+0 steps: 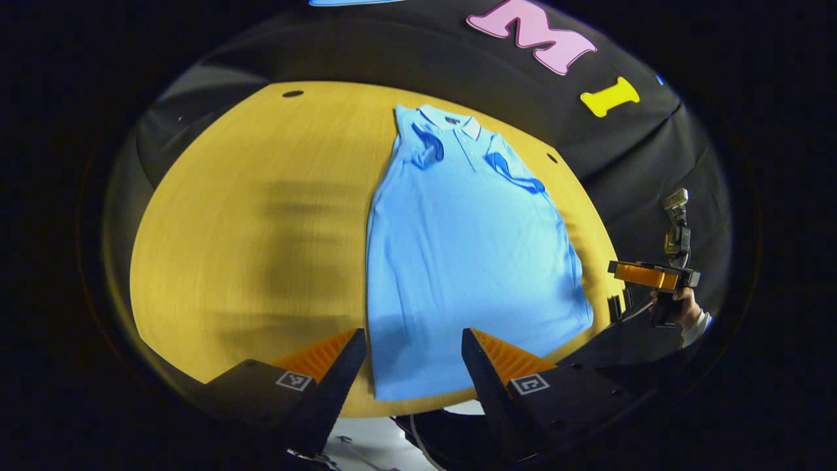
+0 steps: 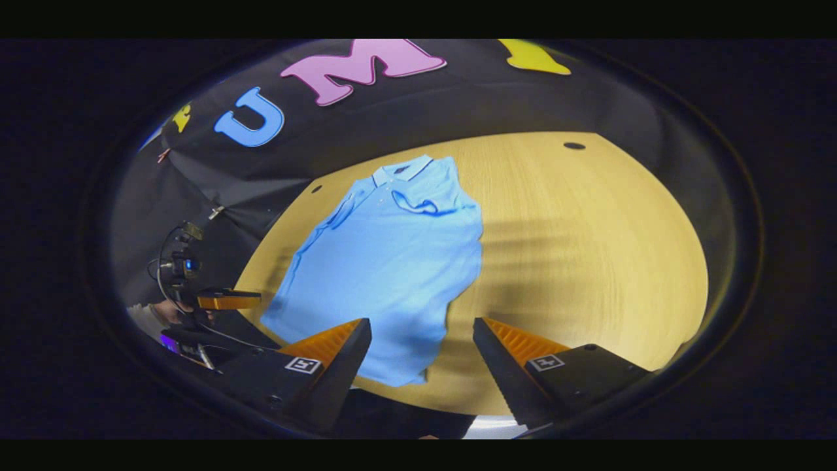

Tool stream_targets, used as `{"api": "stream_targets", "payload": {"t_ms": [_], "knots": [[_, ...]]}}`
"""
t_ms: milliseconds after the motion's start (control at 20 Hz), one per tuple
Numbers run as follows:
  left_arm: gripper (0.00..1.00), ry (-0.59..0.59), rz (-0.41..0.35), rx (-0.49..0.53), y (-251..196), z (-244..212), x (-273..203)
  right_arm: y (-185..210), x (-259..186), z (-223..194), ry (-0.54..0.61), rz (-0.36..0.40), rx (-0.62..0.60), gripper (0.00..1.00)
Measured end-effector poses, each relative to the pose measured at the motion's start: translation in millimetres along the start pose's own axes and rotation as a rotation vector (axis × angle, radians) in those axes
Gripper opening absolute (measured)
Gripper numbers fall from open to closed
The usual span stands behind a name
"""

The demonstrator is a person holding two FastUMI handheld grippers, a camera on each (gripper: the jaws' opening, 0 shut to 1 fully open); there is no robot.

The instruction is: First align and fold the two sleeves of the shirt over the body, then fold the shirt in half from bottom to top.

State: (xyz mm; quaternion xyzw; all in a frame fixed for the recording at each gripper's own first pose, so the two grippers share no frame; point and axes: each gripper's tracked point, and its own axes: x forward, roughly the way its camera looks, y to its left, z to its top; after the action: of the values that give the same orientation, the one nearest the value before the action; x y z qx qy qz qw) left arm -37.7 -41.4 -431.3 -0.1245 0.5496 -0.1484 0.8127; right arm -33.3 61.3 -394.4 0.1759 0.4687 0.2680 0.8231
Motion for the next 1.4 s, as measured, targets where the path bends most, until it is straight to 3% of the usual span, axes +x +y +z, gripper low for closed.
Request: {"api": "stream_targets", "payload": {"t_ms": [350, 400, 600, 650, 700, 750, 800, 850, 1000, 1050, 1100, 1150, 1200, 1250, 1300, 1400], "knots": [[0.94, 0.081, -0.053, 0.024, 9, -33, 15, 5, 20, -68, 0.11, -0.05, 0.067, 0.98], [0.9, 0.088, -0.064, 0.024, 10, -35, 12, 4, 23, -75, 0.127, -0.054, 0.081, 0.98], [0.87, 0.095, -0.077, 0.024, 13, -37, 13, 18, 32, -73, 0.127, -0.041, 0.131, 0.96], [0.86, 0.098, -0.076, 0.037, 12, -39, 15, 18, 34, -73, 0.135, -0.056, 0.112, 0.91], [0.78, 0.102, -0.074, 0.065, 11, -42, 16, 19, 33, -75, 0.143, -0.07, 0.089, 0.95], [0.72, 0.096, -0.076, 0.099, 9, -43, 17, 19, 33, -77, 0.148, -0.082, 0.066, 0.91], [0.65, 0.093, -0.076, 0.126, 7, -44, 18, 20, 34, -78, 0.141, -0.094, 0.043, 0.95], [0.66, 0.09, -0.071, 0.14, 7, -45, 19, 20, 35, -78, 0.14, -0.104, 0.03, 0.96], [0.46, 0.088, -0.068, 0.108, 6, -46, 24, 15, 38, -83, 0.163, -0.15, -0.007, 0.95], [0.39, 0.099, -0.069, 0.081, 7, -46, 26, 11, 36, -86, 0.18, -0.168, -0.031, 0.75], [0.23, 0.1, -0.091, 0.059, 2, -48, 27, 9, 37, -89, 0.19, -0.177, -0.058, 0.65], [0.19, 0.109, -0.099, 0.05, 0, -49, 26, 12, 38, -87, 0.187, -0.163, -0.054, 0.24], [0.16, 0.108, -0.11, 0.051, -2, -48, 25, 11, 37, -90, 0.201, -0.158, -0.03, 0.18], [0.14, 0.101, -0.105, 0.057, -2, -46, 25, 9, 40, -88, 0.192, -0.154, 0.012, 0.21], [0.08, 0.104, -0.1, 0.073, -3, -46, 27, 10, 40, -88, 0.202, -0.144, 0.044, 0.18], [0.06, 0.085, -0.078, 0.104, -2, -39, 24, 6, 38, -80, 0.172, -0.14, 0.099, 0.11]]}}
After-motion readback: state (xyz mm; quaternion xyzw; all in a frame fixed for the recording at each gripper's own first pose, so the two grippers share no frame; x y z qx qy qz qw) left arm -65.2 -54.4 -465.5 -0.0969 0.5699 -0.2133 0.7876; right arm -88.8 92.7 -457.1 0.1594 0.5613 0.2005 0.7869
